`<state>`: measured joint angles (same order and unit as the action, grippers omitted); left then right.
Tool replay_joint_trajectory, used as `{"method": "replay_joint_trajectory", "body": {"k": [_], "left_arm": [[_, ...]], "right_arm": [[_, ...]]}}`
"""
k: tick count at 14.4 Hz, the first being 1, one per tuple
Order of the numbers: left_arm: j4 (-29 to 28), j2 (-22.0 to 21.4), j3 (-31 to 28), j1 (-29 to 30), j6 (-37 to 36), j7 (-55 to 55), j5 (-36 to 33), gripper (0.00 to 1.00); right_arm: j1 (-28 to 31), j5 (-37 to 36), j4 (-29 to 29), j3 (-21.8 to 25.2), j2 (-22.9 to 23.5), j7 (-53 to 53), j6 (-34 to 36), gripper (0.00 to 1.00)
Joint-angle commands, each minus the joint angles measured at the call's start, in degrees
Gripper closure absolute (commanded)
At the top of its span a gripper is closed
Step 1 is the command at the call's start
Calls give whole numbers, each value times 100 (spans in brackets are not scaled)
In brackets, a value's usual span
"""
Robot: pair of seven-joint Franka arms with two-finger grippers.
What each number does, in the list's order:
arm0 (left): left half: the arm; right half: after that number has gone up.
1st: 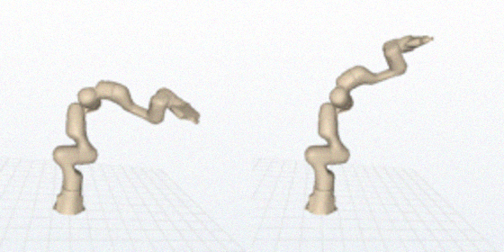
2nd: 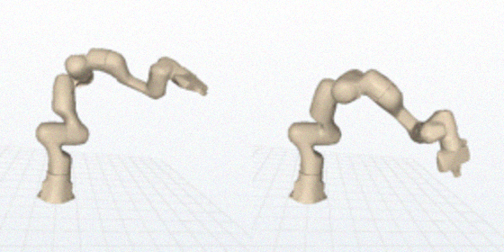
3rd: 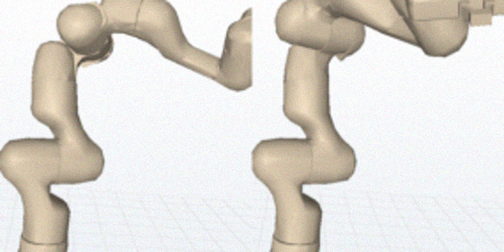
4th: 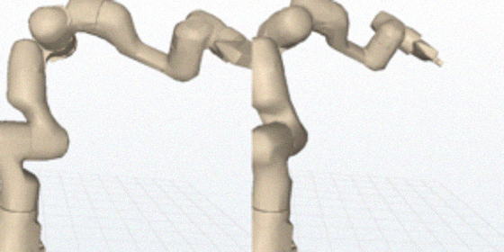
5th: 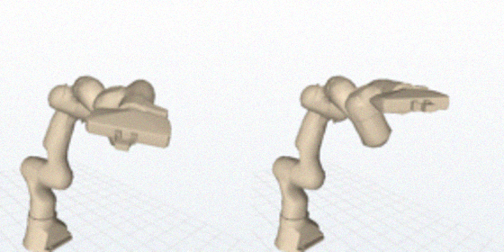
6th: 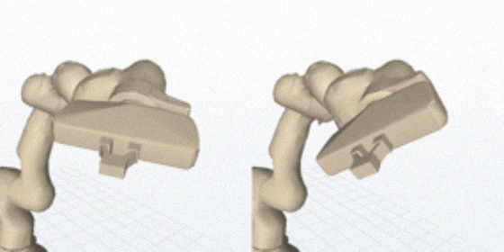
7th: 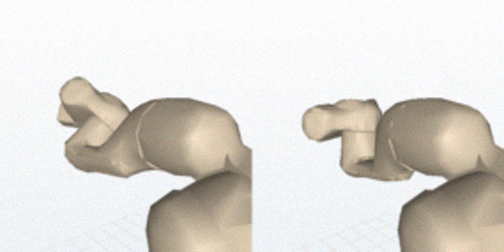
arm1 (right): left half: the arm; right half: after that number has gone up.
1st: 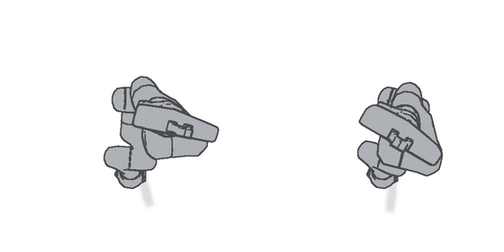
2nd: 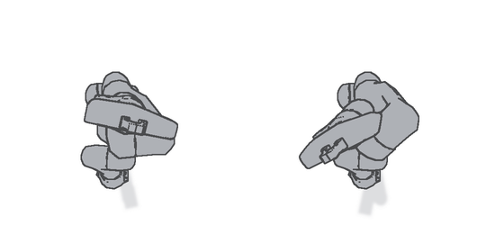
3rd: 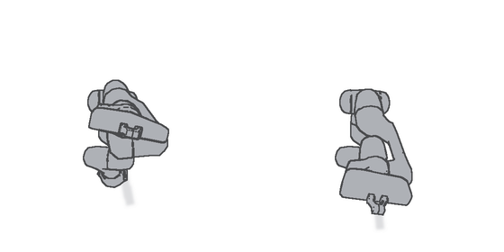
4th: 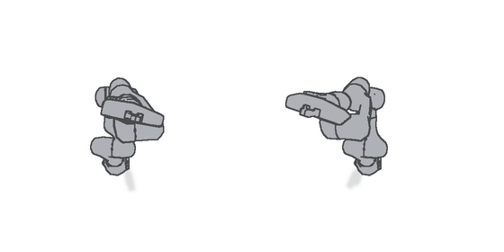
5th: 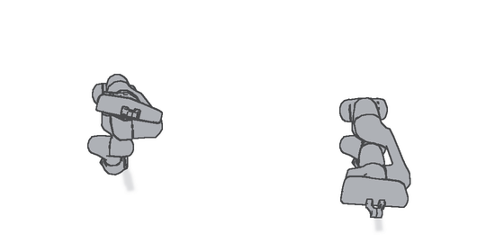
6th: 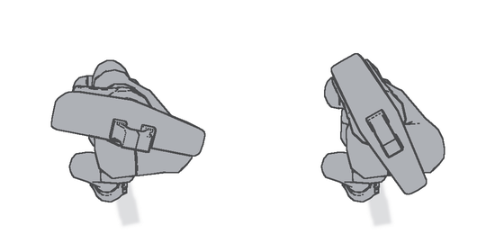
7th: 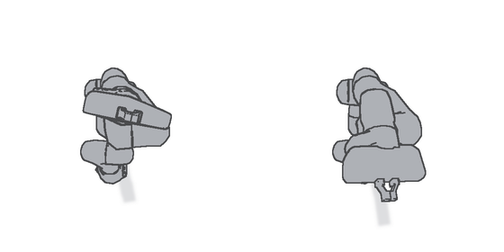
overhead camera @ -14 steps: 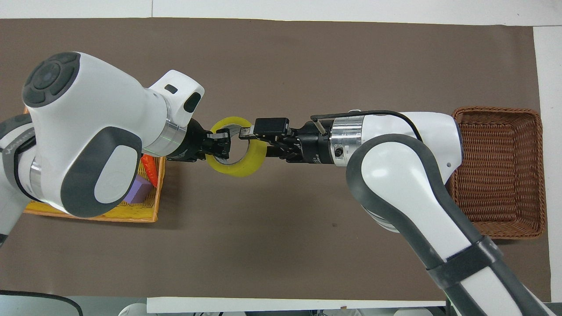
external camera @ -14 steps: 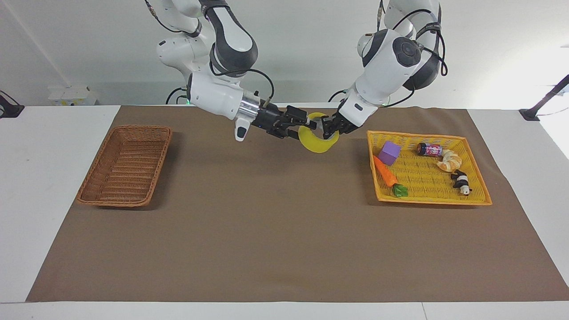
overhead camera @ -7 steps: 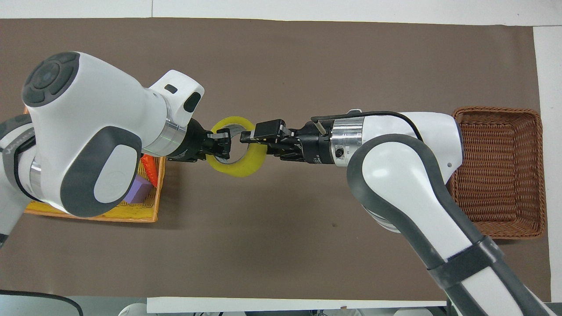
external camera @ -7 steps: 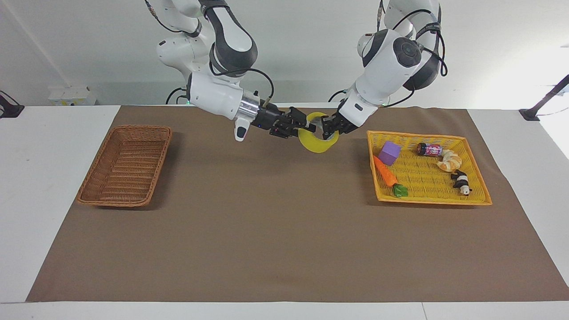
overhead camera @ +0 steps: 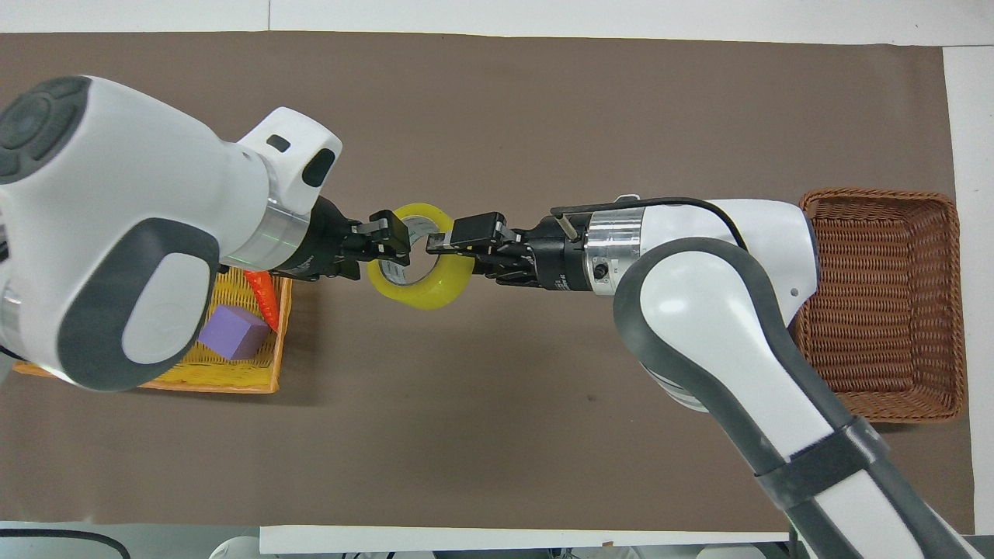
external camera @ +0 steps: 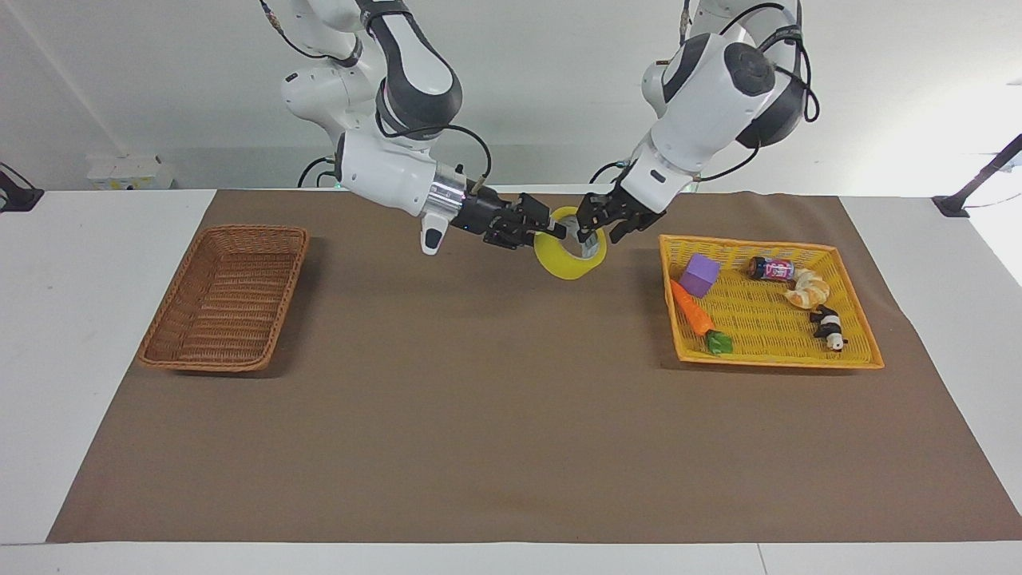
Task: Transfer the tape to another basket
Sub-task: 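Carry the tape with the right gripper while the left gripper withdraws, then lower the tape into the brown basket and open the right gripper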
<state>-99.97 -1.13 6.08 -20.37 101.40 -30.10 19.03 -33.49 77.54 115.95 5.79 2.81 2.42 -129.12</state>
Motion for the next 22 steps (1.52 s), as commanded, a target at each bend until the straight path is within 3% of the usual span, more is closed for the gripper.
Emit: {"method": "replay_joint_trajectory", "body": {"k": [1,4,8,11,17,20,22], "left_arm": [[320,-150,-80,602,-664,388,-617,0],[171,-221,-98,1374,-762,1450,-1242,0],[118,-212,-98,2519,-701,3428,-1340,0],[127,-212,-98,2731,-700,3467,-1340,0],[74,-229,-98,3223,-745,3476,-1734,0],[48,-229,-89,3189,-718,3467,-1850,0],[56,-229,-89,3136,-762,3467,-1841,0]], "right_arm": [[53,103,77,27,-114,39,88,100],[586,-141,59,45,-114,83,648,100],[1728,-1423,-177,45,-88,503,1782,100],[2905,-2056,-256,54,-88,1381,2687,100],[5112,-3990,-969,54,123,3121,4446,100],[5983,-4449,-1065,54,552,4255,4816,100],[6143,-4616,-1154,54,817,4573,4826,100]]}}
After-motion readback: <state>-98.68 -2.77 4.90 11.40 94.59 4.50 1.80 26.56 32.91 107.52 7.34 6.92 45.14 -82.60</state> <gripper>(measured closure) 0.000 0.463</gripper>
